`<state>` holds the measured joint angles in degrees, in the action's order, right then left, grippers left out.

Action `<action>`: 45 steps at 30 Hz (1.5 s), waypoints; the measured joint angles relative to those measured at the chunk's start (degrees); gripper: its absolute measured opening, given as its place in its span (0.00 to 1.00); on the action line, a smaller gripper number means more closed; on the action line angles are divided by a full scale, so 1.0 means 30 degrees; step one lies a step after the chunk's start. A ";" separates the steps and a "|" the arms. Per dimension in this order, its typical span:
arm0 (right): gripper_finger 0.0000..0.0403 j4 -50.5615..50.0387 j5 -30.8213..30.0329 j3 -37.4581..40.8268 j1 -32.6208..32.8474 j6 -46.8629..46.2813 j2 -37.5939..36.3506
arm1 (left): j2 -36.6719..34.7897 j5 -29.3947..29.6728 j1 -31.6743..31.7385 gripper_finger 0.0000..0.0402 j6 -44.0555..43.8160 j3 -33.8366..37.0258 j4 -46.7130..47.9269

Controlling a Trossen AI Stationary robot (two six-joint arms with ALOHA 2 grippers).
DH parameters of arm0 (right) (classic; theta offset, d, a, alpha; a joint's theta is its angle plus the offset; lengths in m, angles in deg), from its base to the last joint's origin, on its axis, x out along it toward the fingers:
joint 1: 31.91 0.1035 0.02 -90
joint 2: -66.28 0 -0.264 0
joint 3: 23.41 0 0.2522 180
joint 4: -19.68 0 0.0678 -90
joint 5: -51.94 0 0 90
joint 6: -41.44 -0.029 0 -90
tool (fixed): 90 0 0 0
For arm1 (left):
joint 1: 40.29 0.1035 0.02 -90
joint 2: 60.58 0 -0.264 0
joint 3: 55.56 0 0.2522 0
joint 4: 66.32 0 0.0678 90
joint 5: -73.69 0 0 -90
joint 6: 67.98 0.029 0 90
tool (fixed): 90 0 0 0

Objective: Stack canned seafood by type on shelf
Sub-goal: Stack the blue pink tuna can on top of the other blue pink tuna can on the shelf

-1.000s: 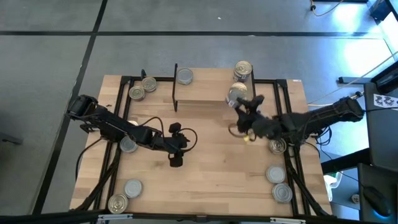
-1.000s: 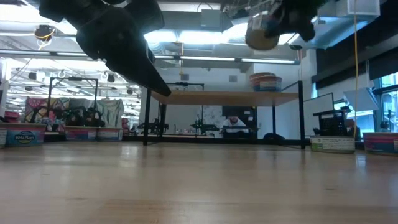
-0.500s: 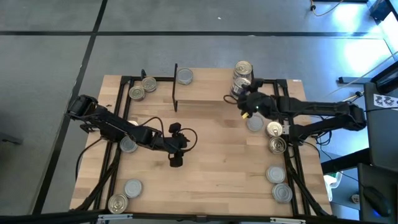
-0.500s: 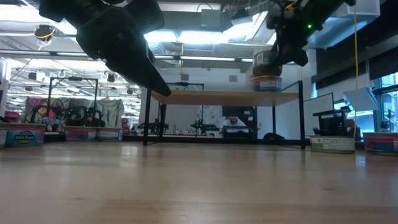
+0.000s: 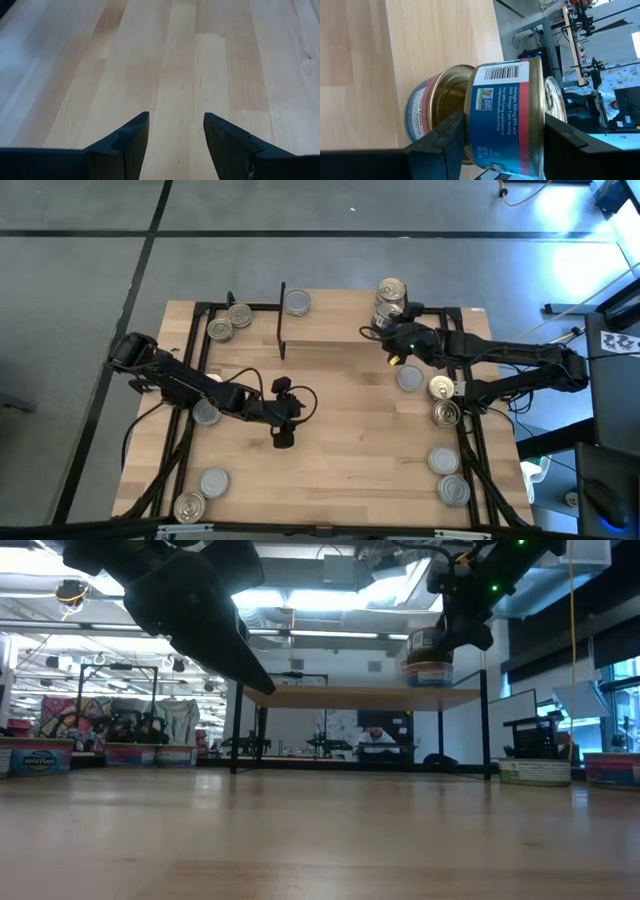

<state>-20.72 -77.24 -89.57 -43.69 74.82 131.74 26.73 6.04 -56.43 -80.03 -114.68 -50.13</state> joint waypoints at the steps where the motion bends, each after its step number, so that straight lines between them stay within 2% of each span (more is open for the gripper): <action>1: 0.48 -0.0033 -0.0106 0.0000 0.0002 -0.0003 0.0005 | 0.0000 0.0000 0.0000 0.47 0.0000 0.0000 0.0006; 4: 0.51 -0.0138 -0.0427 0.0000 0.0002 -0.0007 0.0012 | 0.0000 0.0000 0.0000 0.47 0.0000 0.0000 0.0000; 12: 0.71 -0.0250 -0.0464 0.0029 0.0039 -0.0392 0.0049 | 0.0000 0.0000 0.0000 0.47 0.0015 0.0000 0.0000; 17: 0.77 -0.0209 -0.0529 0.0029 0.0046 -0.0474 0.0049 | 0.0000 0.0000 0.0000 0.47 0.0022 0.0000 0.0000; 45: 0.77 -0.0165 -0.0562 0.0029 0.0046 -0.0521 0.0041 | 0.0000 0.0000 0.0000 0.47 0.0070 0.0000 0.0000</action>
<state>-21.21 -78.93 -89.49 -43.55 73.26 131.87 26.73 6.04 -56.43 -79.82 -114.68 -50.13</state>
